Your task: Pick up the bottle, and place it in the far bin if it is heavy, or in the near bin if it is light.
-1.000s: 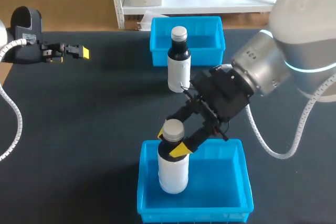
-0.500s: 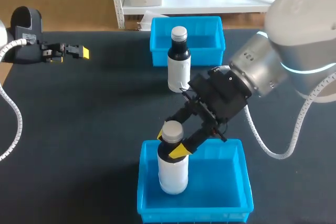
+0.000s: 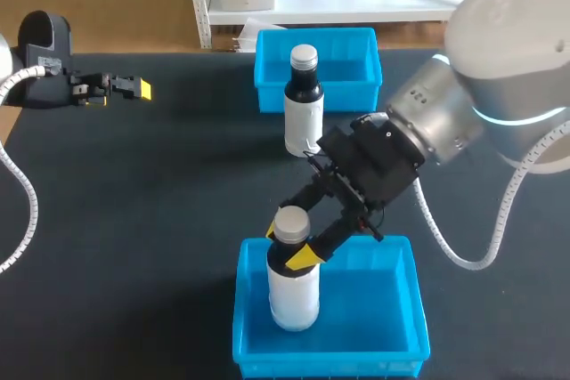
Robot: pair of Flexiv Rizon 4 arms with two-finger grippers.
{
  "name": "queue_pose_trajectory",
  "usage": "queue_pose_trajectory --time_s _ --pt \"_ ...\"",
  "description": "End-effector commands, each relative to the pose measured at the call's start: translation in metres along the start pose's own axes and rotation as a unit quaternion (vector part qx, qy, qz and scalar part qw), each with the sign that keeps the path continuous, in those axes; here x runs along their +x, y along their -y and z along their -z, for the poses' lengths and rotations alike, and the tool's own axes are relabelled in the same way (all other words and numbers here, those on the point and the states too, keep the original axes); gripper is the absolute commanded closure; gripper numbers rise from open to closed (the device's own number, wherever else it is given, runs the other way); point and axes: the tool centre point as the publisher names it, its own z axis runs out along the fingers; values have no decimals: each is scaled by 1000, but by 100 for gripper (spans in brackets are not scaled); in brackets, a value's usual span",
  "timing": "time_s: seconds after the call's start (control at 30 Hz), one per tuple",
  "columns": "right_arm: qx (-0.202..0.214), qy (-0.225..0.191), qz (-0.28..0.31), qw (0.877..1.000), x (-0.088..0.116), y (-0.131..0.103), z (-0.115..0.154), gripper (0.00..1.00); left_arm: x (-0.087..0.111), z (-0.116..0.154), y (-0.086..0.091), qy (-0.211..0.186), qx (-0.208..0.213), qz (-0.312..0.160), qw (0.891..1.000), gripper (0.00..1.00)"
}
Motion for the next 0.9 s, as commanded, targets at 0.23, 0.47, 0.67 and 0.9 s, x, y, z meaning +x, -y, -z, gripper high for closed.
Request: queue_pose_trajectory --time_s 0.23,0.47,0.67,0.9 --pt "1 -6 -8 1000 4 2 2 0 0 0 0 0 0 0 1000 0" --pt "16 -22 -24 999 13 -2 22 0 0 0 0 0 0 0 1000 0" --pt "53 -44 -51 996 33 -4 61 0 0 0 0 0 0 0 1000 0" --pt "102 -53 -84 990 51 8 108 0 0 0 0 0 0 0 1000 0"
